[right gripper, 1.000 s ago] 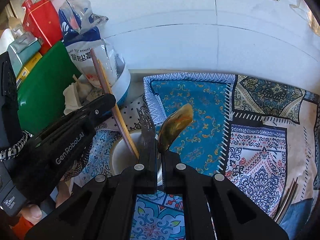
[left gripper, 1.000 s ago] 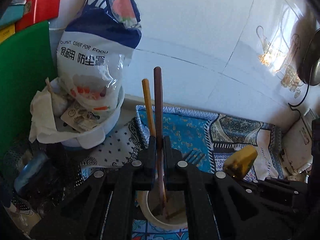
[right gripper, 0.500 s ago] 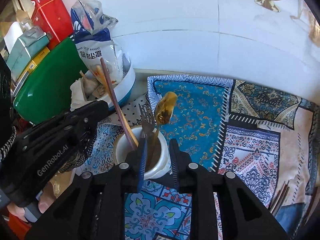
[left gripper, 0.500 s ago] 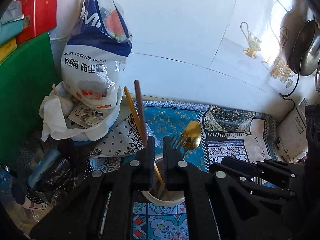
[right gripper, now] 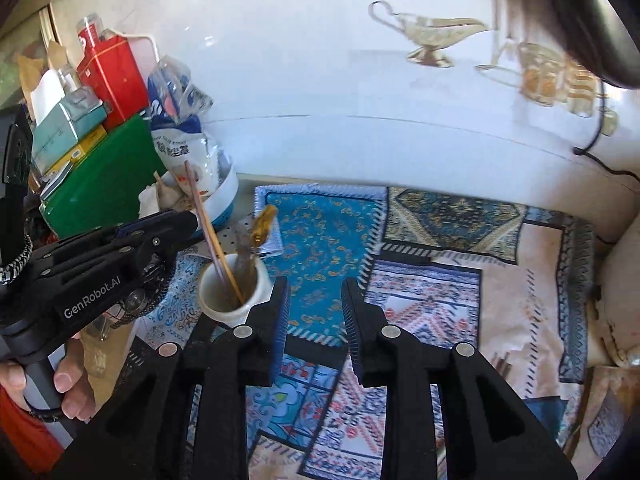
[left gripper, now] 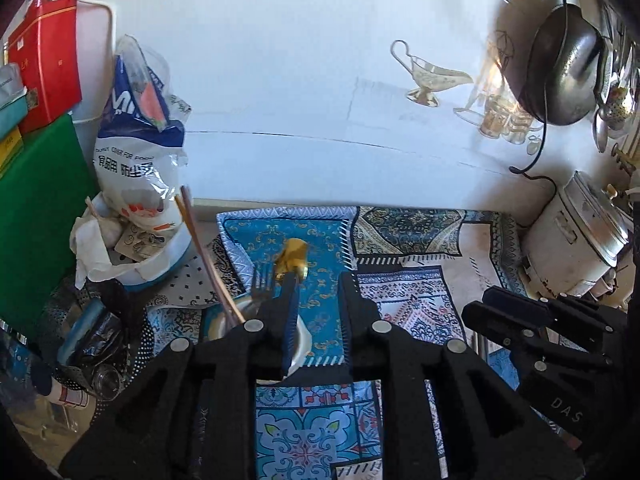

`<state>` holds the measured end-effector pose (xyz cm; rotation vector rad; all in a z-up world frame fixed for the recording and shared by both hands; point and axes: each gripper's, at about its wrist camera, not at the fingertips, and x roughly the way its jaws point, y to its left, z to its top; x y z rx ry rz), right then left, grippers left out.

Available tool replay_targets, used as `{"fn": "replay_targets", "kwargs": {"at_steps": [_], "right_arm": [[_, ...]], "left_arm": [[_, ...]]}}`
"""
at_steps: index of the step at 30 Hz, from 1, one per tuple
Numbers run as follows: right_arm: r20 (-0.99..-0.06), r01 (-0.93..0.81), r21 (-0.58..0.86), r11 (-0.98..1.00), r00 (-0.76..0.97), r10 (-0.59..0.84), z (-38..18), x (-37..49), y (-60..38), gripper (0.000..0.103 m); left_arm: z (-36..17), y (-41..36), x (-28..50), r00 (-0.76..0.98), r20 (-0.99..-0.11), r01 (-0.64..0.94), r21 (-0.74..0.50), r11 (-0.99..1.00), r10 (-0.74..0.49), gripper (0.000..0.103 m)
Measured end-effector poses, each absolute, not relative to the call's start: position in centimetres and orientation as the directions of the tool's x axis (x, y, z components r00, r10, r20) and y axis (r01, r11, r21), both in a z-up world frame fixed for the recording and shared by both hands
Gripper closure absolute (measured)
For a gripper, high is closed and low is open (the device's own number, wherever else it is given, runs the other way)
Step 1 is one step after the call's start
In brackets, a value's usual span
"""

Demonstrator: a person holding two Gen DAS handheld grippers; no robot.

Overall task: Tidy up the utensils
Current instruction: 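Move both tools back over the utensil pile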

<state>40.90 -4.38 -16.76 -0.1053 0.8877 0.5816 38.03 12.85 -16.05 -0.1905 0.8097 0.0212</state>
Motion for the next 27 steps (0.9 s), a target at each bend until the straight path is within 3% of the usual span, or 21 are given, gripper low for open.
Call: {"fn": "replay_targets", "kwargs": {"at_steps": [3, 14, 27], "right_arm": [[-0.751, -0.483, 0.133, 0.865, 0.521, 0.406, -16.6, 40.8, -7.2, 0.071], [-0.793, -0.308, 0.122, 0.944, 0.542, 0.279, -18.7, 41.4, -18.0, 0.071], [-0.878, -0.188, 0.115, 0.975, 0.439, 0.189, -24.4, 40.9, -25.1, 0.071]], "left_arm": [[-16.3, 10.3, 38.2, 0.683, -0.727, -0.054, -0.151, 0.987, -0.074, 0.078], [-19.0, 0.6, 40.0, 0.589, -0.787, 0.082, -0.165, 0.983, -0.182, 0.073], [-28.8, -8.5, 41.3, 0.329, -0.912, 0.206, -0.181, 0.961, -0.243, 0.073]]}}
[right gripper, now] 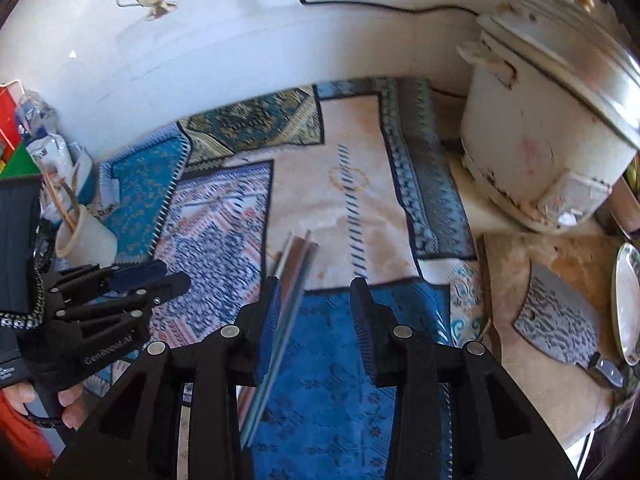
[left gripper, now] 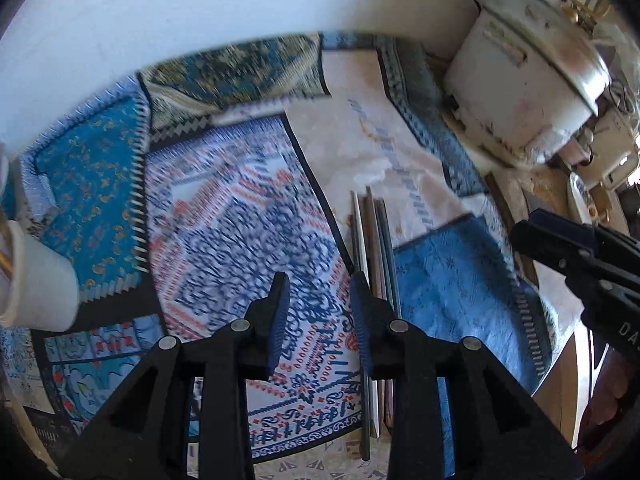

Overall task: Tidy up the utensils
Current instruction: 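Move both tools back over the utensil pile, then close the left gripper on a thin dark chopstick from the pile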

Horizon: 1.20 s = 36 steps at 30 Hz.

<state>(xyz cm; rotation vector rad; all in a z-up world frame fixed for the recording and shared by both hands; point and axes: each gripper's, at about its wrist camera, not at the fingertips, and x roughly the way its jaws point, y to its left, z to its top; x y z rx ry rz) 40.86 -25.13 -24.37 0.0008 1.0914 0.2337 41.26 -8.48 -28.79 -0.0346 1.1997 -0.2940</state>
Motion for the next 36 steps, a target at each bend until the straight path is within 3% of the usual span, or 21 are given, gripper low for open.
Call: {"fn": "replay_targets", "kwargs": {"at_steps": [10, 18, 21, 28, 36], "right_arm": [[-0.917, -0.168, 0.134, 0.977, 0.353, 0.187, -28.2, 40.6, -26.8, 0.071], [-0.927, -0.165, 0.149, 0.975, 0.319, 0.195, -29.5, 40.4, -27.0, 0.071], [-0.929, -0.163, 0.154, 0.975, 0.311, 0.199, -29.9, 40.5, -27.0, 0.071], [-0.934, -0.176, 0.187, 0.966, 0.273, 0.231, -31.3, 41.2, -26.0, 0.071], [-0.947, -0.199, 0.185, 0.962, 0.226, 0.228, -33.6, 42.0, -23.7, 0.071]], "left_arm": [[-34.1, -11.0, 41.3, 0.198, -0.952, 0.235, -0.183, 0.955, -0.232, 0.073], [-34.8, -11.9, 41.0, 0.197, -0.955, 0.249, -0.168, 0.954, -0.220, 0.076], [-34.7, -12.1, 41.0, 0.206, -0.956, 0.254, -0.155, 0.955, -0.210, 0.079], [-35.1, -12.7, 41.1, 0.245, -0.951, 0.296, -0.114, 0.948, -0.191, 0.099], [-35.0, -10.5, 40.3, 0.218, -0.952, 0.309, -0.141, 0.941, -0.214, 0.099]]}}
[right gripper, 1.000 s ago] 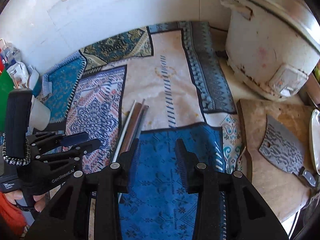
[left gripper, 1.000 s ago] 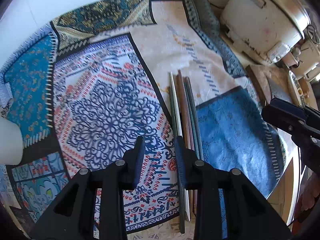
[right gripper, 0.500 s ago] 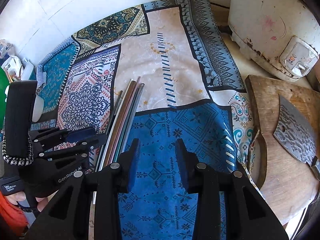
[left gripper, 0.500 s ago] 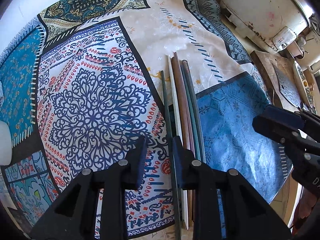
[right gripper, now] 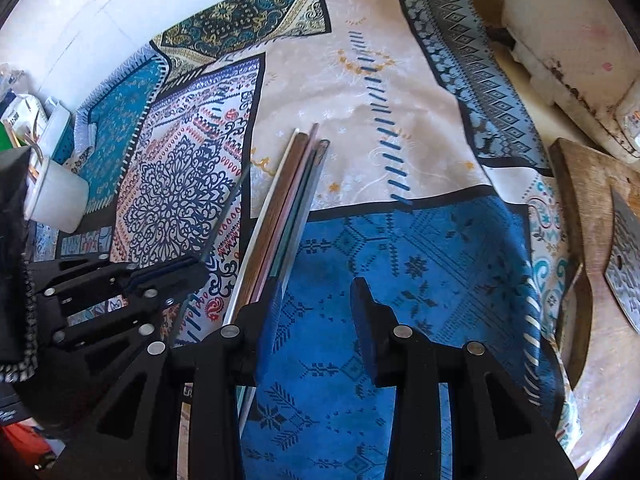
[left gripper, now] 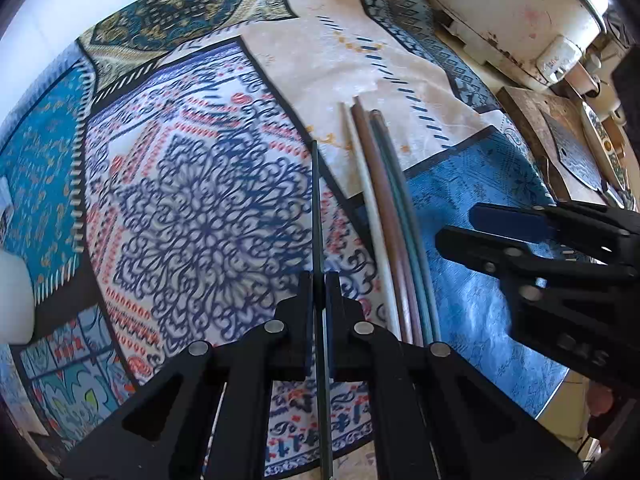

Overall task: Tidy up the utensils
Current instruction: 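Close the left gripper on a thin dark chopstick from the pile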

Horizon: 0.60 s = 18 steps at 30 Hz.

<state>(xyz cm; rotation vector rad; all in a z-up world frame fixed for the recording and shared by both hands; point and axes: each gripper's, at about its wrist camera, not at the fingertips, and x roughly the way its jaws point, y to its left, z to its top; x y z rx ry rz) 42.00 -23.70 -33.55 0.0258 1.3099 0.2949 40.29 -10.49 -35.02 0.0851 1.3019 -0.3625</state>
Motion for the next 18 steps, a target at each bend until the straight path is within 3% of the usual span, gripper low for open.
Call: {"fn": "replay_targets", "kwargs": {"at_steps": [9, 13, 18], "right_arm": [[-0.948, -0.226, 0.130, 0.965, 0.255, 0.188, -34.2, 42.5, -21.9, 0.071], [-0.946, -0.239, 0.088, 0.967, 0.284, 0.157, -34.4, 43.2, -20.9, 0.088], [-0.943, -0.237, 0.114, 0.965, 0.281, 0.180, -34.6, 44.1, -20.3, 0.092]], "left_arm": [[-34.8, -8.5, 39.6, 0.206, -0.949, 0.264, -0.180, 0.948, -0.238, 0.099], [-34.7, -8.5, 39.2, 0.209, -0.951, 0.276, -0.168, 0.946, -0.229, 0.099], [-34.8, -8.4, 39.5, 0.151, -0.958, 0.277, -0.195, 0.941, -0.243, 0.099]]}}
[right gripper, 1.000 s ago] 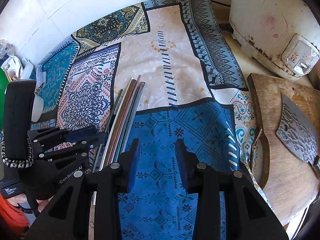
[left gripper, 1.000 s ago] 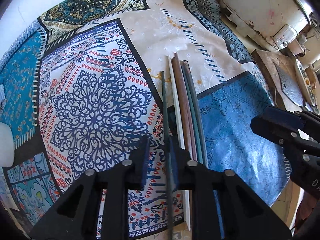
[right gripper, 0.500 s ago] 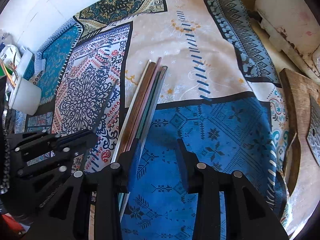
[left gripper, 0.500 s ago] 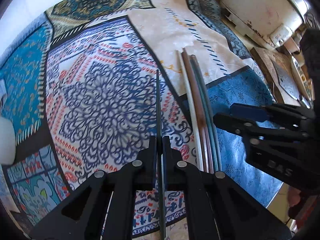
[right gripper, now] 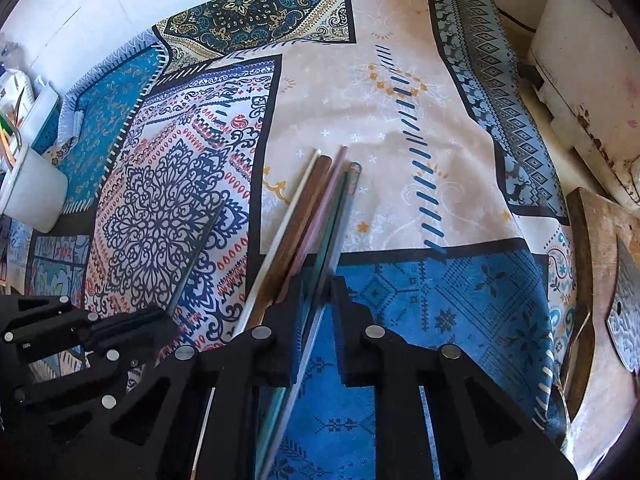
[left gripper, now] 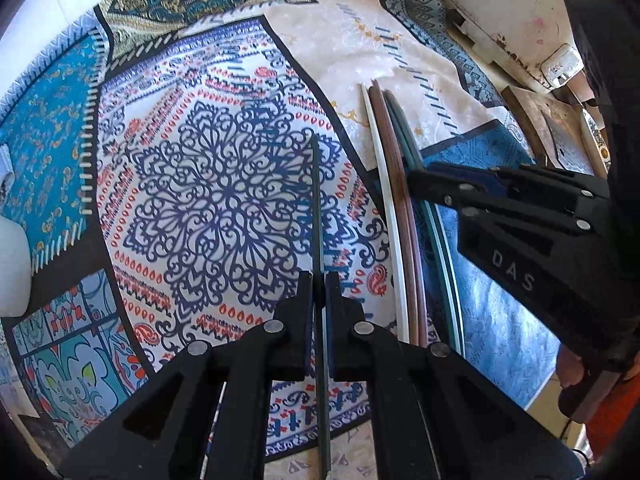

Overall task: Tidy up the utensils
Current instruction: 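Close the left gripper on a thin dark chopstick from the pile, then grasp a metal chopstick with the right gripper and lift it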

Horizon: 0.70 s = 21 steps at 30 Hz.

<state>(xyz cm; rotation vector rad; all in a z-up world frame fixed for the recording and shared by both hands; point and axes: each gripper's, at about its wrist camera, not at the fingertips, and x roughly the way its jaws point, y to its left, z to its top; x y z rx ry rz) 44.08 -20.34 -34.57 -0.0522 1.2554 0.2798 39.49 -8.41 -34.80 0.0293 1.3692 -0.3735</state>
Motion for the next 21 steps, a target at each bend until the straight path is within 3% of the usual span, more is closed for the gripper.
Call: {"fn": "replay_targets", "kwargs": {"at_steps": [4, 13, 17, 21], "right_arm": [[-0.933, -0.215, 0.189, 0.958, 0.266, 0.244, -34.0, 44.0, -21.7, 0.101], [-0.942, -0.184, 0.207, 0.961, 0.226, 0.246, -34.5, 42.8, -23.4, 0.101], [-0.935, -0.146, 0.278, 0.949, 0.187, 0.303, -34.3, 42.7, -23.7, 0.101], [-0.934, -0.176, 0.242, 0.954, 0.223, 0.278, -34.3, 42.3, -23.7, 0.094]], "left_arm": [[-34.9, -8.4, 39.3, 0.116, -0.961, 0.292, -0.209, 0.933, -0.252, 0.099], [-35.0, -9.0, 38.9, 0.104, -0.963, 0.310, -0.205, 0.928, -0.248, 0.099], [-35.1, -8.8, 39.0, 0.106, -0.958, 0.297, -0.224, 0.928, -0.265, 0.099], [-35.0, -9.2, 39.0, 0.131, -0.959, 0.327, -0.196, 0.924, -0.250, 0.099]]}}
